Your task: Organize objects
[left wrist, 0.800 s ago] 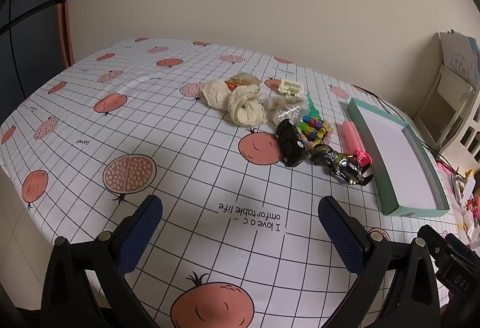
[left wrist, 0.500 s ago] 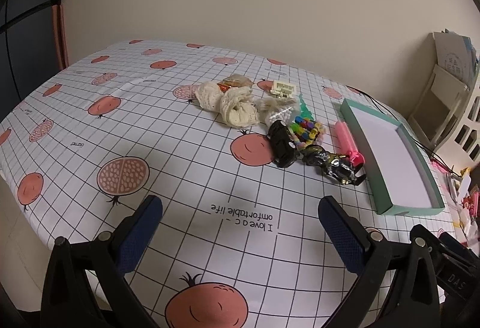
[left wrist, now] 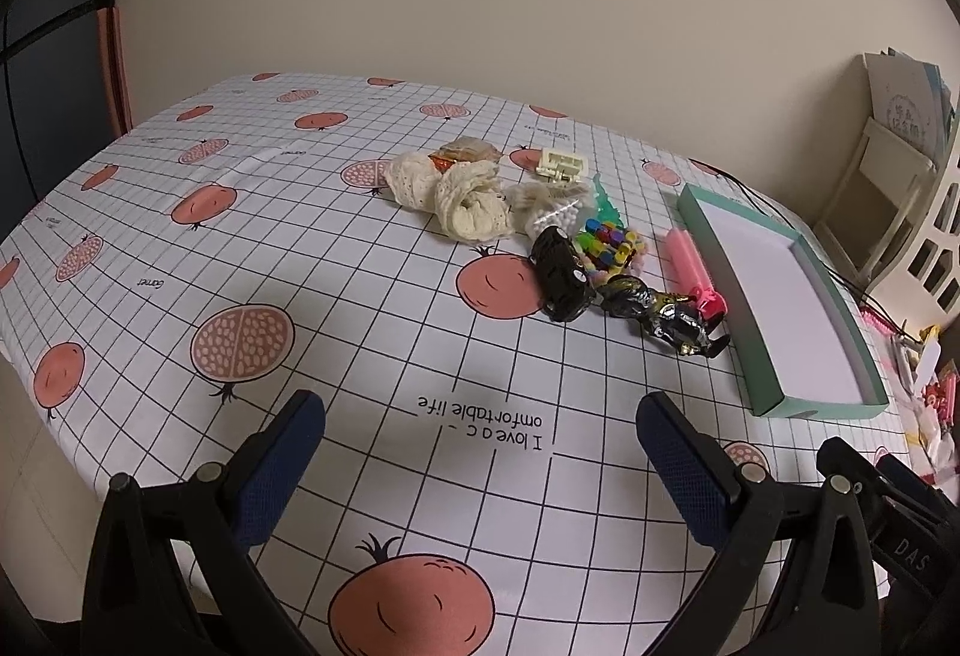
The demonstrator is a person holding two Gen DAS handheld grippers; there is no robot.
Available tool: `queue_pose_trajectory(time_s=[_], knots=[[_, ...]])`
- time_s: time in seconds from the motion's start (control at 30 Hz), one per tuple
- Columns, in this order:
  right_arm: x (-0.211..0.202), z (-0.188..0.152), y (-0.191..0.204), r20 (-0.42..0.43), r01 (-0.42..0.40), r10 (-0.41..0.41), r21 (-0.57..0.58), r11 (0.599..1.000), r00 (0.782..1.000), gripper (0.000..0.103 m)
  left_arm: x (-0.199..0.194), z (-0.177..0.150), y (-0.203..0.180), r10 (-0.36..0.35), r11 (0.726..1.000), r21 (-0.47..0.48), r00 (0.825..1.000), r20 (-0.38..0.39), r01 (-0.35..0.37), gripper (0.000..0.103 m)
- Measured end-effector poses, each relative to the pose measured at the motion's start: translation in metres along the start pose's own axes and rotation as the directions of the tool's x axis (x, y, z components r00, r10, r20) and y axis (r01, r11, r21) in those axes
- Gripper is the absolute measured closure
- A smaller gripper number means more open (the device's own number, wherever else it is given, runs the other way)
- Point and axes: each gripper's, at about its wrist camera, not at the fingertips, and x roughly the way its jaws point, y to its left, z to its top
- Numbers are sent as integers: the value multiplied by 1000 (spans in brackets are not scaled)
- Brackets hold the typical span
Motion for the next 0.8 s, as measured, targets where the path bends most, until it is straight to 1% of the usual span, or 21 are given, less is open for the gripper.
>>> queue_pose_trajectory(time_s=[0.8], knots=[[-1, 3, 0, -3, 0, 0, 6, 1000, 1000, 0, 1, 0, 4, 0, 1000, -18, 1000, -26, 0, 0]])
